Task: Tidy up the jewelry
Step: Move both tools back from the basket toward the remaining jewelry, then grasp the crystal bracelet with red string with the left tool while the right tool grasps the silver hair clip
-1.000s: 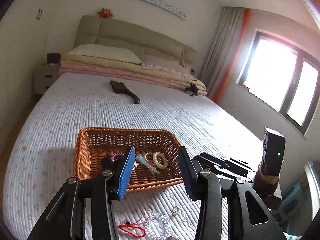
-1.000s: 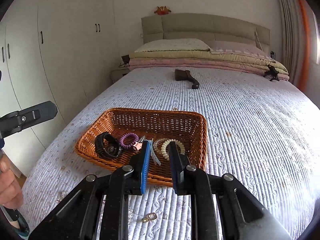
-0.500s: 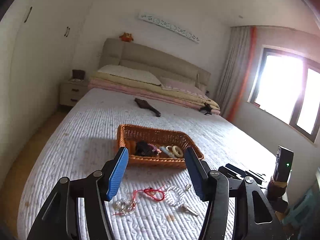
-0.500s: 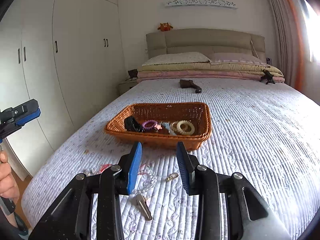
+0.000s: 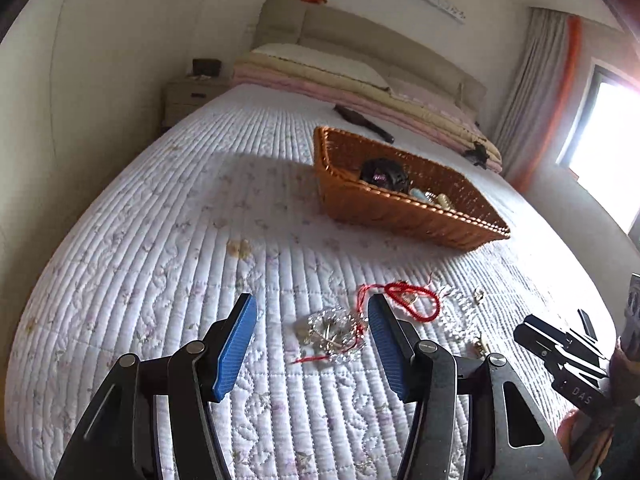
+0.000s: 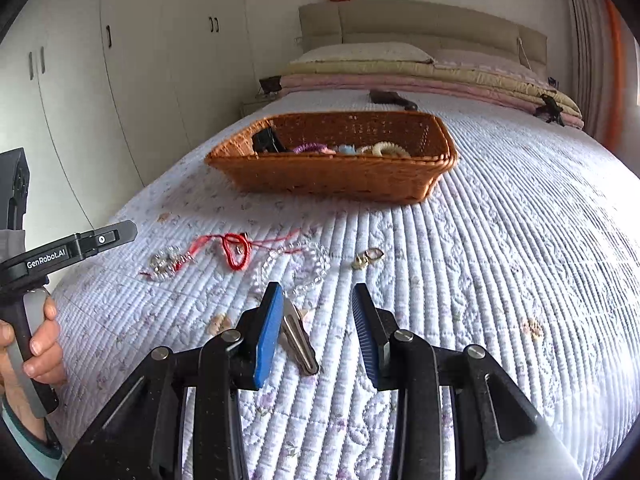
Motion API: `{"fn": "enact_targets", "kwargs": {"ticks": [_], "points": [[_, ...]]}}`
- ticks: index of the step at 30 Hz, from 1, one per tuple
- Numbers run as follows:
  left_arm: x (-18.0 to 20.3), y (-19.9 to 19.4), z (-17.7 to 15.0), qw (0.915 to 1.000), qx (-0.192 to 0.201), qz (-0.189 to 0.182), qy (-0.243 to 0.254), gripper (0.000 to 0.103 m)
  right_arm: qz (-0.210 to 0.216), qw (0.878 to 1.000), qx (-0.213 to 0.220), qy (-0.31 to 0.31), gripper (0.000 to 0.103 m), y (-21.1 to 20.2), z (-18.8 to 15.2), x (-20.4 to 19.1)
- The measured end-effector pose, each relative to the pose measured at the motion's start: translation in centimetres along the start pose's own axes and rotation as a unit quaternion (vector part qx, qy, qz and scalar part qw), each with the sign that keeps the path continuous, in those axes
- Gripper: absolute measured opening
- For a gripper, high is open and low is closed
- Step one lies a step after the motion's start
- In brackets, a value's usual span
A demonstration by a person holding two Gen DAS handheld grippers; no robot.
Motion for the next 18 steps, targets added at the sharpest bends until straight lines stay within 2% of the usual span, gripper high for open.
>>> {"fn": "enact_targets", "kwargs": {"ticks": [4,7,11,18], "points": [[-0.3,0.4,-0.4,0.9999,-0.005,-0.013,-0.007,0.058,0.010,1.000,-0.019,-0.008,0.038,1.0,-0.4,-0.4],[-0.8,1.2,-0.5,0.9998,-0.015,-0.004,-0.013,0.057,0.011,0.999,-0.027,-0.017,0.038,1.5,-0.7,-0.9],[-1.6,3.0,-1.2,0.9983,-0.051,0.002,-0.028,0.045,0.010,0.999,-0.035,-0.026,0.038,1.8,-0.9,-1.2],[-0.1,3.9,-1.9,0.9972,-0.074,-0.004,0.014,0.045,0.016,0.998,-0.048,-0.036,0.038,2.7,-1.1,-1.9]]}}
Point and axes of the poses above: each gripper's, at about its wrist camera, not at the fingertips, and y roughly the way its jaws point, x to its right, z to its top, the point moved 7 cm from there along y, roughly the way its jaws point, and after that the axes turned 12 degrees about -z, right-handed, at the moved point
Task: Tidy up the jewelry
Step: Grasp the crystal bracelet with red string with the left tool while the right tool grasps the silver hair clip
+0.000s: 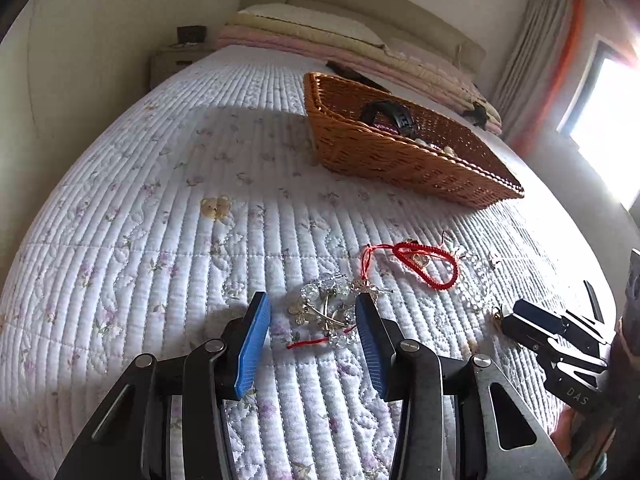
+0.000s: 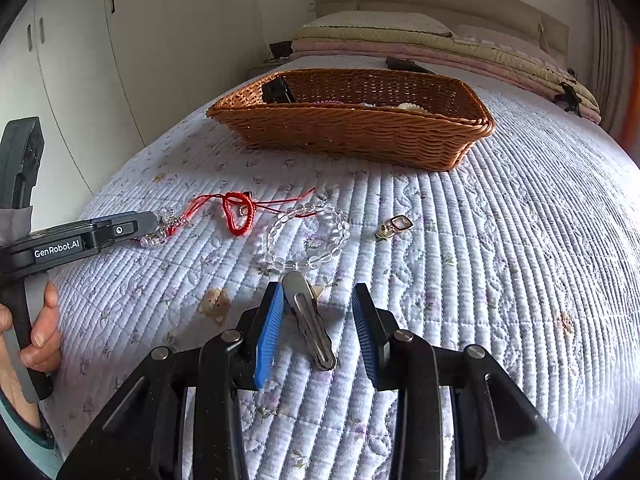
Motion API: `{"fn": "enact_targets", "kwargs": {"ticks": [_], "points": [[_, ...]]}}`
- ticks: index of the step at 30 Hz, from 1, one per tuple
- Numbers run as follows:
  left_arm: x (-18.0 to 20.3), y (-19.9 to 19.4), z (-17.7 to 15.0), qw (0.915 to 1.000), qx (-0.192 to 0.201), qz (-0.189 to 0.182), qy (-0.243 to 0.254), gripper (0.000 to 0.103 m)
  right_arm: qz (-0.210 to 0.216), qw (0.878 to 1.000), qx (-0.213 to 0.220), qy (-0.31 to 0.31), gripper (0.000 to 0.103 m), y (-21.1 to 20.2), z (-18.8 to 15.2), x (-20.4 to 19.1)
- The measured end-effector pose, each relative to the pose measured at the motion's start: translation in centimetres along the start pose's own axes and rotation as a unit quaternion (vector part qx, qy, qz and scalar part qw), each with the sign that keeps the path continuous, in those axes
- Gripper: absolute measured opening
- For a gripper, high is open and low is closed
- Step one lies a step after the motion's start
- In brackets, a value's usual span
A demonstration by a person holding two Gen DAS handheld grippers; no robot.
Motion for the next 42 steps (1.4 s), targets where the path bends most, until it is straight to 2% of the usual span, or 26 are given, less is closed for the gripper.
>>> {"fn": "enact_targets", "kwargs": {"ticks": [3,6,11,13,19,24,25,27,29,33,42], "points": [[0.2,0.8,-0.1,0.9997,-0.017,0.014,0.010,0.045,0.001,1.000,-0.005,-0.003,0.038,0.3,-0.1,-0.2],[0.3,0.7,-0.1,0.9995,-0.016,0.022,0.013,0.041,0.003,1.000,-0.006,-0.006,0.038,0.5,0.0,-0.4],[-0.7,-0.1,0.0,0.9997,-0.002,-0.013,-0.020,0.037,0.008,1.000,-0.007,-0.005,0.038,0.6,0.0,-0.4],[-0.8,-0.1,0.0,0.9995,-0.002,-0.017,-0.025,0.036,0.009,1.000,-0.007,-0.004,0.038,0.7,-0.1,-0.4],[-0.1,0.6,0.0,0.9998,-0.012,0.015,0.000,0.036,0.006,1.000,-0.010,-0.007,0.038,0.8,-0.1,-0.4],[0.3,1.0,0.1,0.9989,-0.018,0.038,0.020,0.035,-0.014,0.999,-0.013,-0.030,0.038,1.2,0.1,-1.2],[0.5,1.0,0.1,0.9987,-0.018,0.041,0.024,0.033,-0.019,0.999,-0.013,-0.034,0.038,1.3,0.1,-1.3],[0.7,1.0,0.1,0.9995,-0.017,0.016,0.023,0.005,-0.022,0.999,-0.009,-0.039,0.038,1.3,0.1,-1.5],[0.5,1.2,0.0,0.9996,-0.022,0.010,0.016,0.005,-0.019,0.999,-0.010,-0.038,0.038,1.3,0.0,-1.5],[0.7,1.2,0.0,0.9994,-0.018,0.017,0.024,0.005,-0.020,0.999,-0.007,-0.037,0.027,1.1,-0.1,-1.4],[0.1,0.5,0.2,0.9999,-0.002,-0.011,0.005,0.004,-0.004,1.000,0.016,-0.023,0.026,-0.1,0.0,-0.9]]}}
Point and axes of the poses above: each gripper's, at about its wrist camera, not at the fingertips, and y roughly the way its jaws point, x to its right, z to its top, the point moved 7 cm from there along y, roughly the way its jaws point, and after that the axes turned 12 degrees about -z, right-handed, at the moved point
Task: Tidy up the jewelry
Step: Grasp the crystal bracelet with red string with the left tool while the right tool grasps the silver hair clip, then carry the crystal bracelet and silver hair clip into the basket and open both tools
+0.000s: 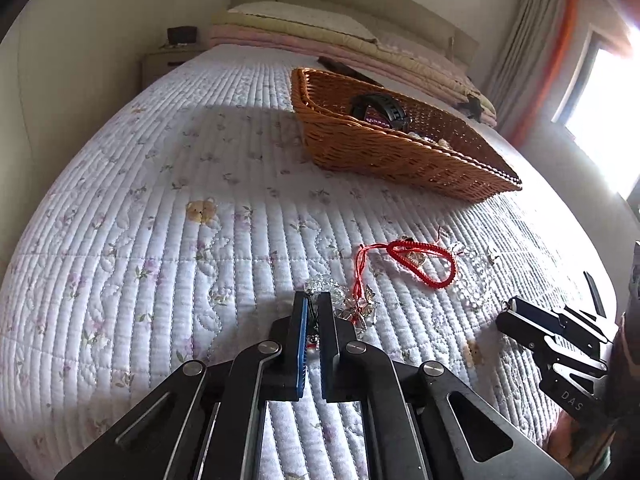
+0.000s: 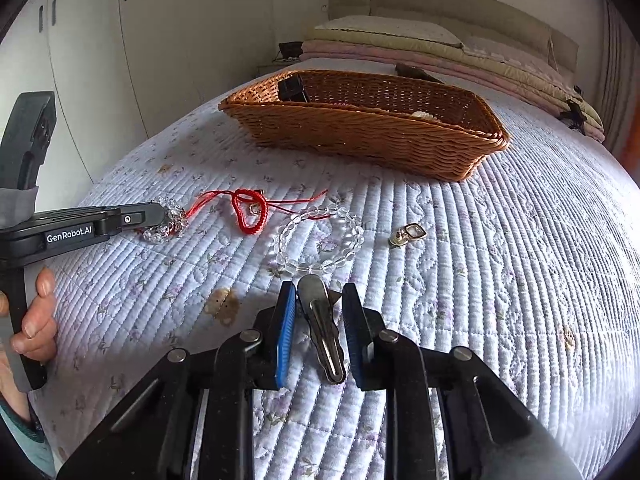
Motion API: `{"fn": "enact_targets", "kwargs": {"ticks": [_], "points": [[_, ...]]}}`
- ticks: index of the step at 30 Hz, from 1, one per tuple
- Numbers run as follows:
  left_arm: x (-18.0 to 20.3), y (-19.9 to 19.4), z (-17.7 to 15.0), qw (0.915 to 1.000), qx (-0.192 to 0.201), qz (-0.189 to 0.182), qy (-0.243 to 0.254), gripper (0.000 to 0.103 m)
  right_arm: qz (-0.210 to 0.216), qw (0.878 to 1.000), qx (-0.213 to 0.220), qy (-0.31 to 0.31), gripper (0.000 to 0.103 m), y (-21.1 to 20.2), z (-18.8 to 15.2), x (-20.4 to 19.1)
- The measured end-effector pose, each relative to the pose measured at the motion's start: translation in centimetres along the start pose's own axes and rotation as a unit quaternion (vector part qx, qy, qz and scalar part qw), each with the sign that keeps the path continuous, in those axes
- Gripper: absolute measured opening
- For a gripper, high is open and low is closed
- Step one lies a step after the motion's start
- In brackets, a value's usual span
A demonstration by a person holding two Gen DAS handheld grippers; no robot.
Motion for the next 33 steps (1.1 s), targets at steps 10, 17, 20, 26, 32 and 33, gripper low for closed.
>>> {"fn": "enact_targets", "kwargs": {"ticks": [10,17,20,26,32,33], "points": [[1.7,-3.6,1.0,0.9943,0.053,-0.092,0.009,0.003,0.031,0.998,0.042,0.047,0.026,-2.2,0.4,1.9],[1.1,-3.9,0.9,0.9976,0.048,-0.049,0.012,0.004,0.045,0.996,0.044,0.064,0.026,-2.5,0.4,2.5],[1.3,-2.3,0.6,0.9992,0.014,-0.031,0.020,0.021,0.048,0.996,0.041,0.062,0.026,-2.5,0.3,2.4],[0.7,0.4,-0.2,0.9960,-0.051,0.049,0.054,0.041,0.063,0.995,0.038,0.064,0.026,-2.2,0.3,2.1],[1.4,2.3,0.3,0.9848,-0.084,0.096,0.118,0.036,0.066,0.995,0.033,0.070,0.026,-2.0,0.3,2.2],[1.6,2.3,0.3,0.9836,-0.084,0.096,0.127,0.020,0.066,0.995,0.032,0.072,0.026,-1.9,0.3,2.3]]}}
Point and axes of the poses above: each gripper's, at about its wrist camera, not at the fingertips, and y roughly the way its jaws point, x to its right, z to its top, the point moved 7 cm from there along y, roughly the way its jaws point, and after that the axes turned 12 degrees about -z, right-handed, at the moved point
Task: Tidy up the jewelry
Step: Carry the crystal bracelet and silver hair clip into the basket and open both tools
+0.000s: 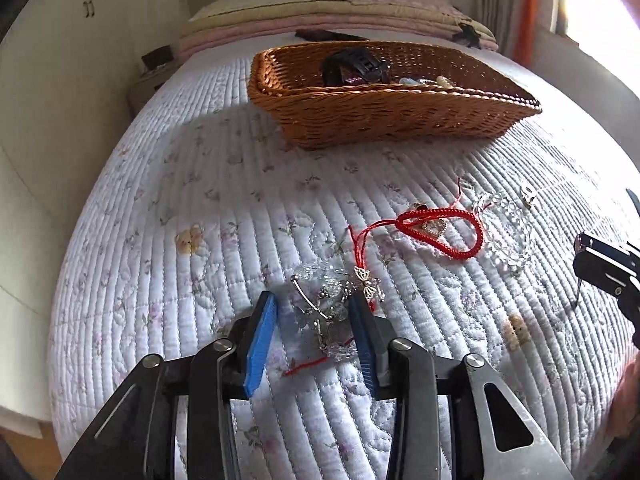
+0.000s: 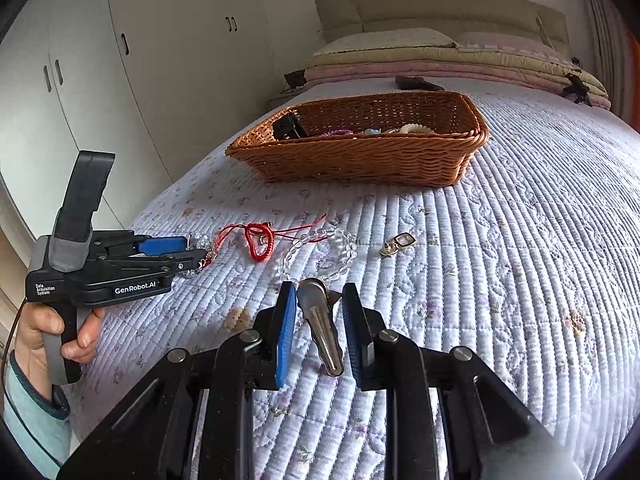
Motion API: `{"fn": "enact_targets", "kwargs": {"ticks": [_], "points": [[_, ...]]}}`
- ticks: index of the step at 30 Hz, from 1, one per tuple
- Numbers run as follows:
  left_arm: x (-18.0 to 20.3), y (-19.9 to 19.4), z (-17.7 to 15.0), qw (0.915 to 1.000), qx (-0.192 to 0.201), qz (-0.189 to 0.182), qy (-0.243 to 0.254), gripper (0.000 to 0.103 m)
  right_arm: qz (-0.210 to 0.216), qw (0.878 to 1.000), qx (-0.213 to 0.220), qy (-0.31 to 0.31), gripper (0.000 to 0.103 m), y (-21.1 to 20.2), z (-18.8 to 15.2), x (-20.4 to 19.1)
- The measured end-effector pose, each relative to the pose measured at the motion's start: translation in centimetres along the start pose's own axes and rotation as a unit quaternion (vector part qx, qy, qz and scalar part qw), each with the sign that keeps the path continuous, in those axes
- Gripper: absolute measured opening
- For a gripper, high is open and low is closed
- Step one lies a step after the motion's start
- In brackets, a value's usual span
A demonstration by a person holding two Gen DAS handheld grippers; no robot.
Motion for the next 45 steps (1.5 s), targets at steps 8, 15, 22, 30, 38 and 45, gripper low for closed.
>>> {"fn": "enact_targets", "kwargs": {"ticks": [8,15,22,30,38,45], "points": [[0.8,-3.3,-0.7,0.9971,0.057,-0.048,-0.014,0.011,0.001,1.000,0.008,0.006,0.026,-0.3,0.1,0.1],[1.3,-8.5,-1.1,0.9794,0.136,-0.140,-0.050,0.011,0.009,0.999,0.023,0.021,0.026,-1.1,0.3,0.5],[2.4,-12.9,0.2,0.9665,0.186,-0.172,-0.042,0.011,0.007,0.999,0.028,0.032,0.026,-2.0,1.5,0.9],[6.3,-13.8,9.1,0.9581,0.218,-0.186,0.008,0.011,-0.048,0.997,0.062,0.003,0.026,-2.3,9.8,2.7],[6.6,-3.2,21.3,0.9712,0.155,-0.177,-0.040,0.011,-0.060,0.998,0.013,0.006,0.026,6.7,16.7,5.2],[5.3,5.4,23.1,0.9741,0.098,-0.181,-0.094,0.011,-0.062,0.997,-0.045,0.013,0.026,12.7,16.9,6.8]]}}
Point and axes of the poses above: each gripper's, at about its wrist camera, not at the fingertips, and y roughly the way its jaws point, x to its right, z to its top, the point moved 7 cm from there along y, roughly the way its jaws point, and after that the axes turned 12 degrees about -z, right-handed, at the moved point
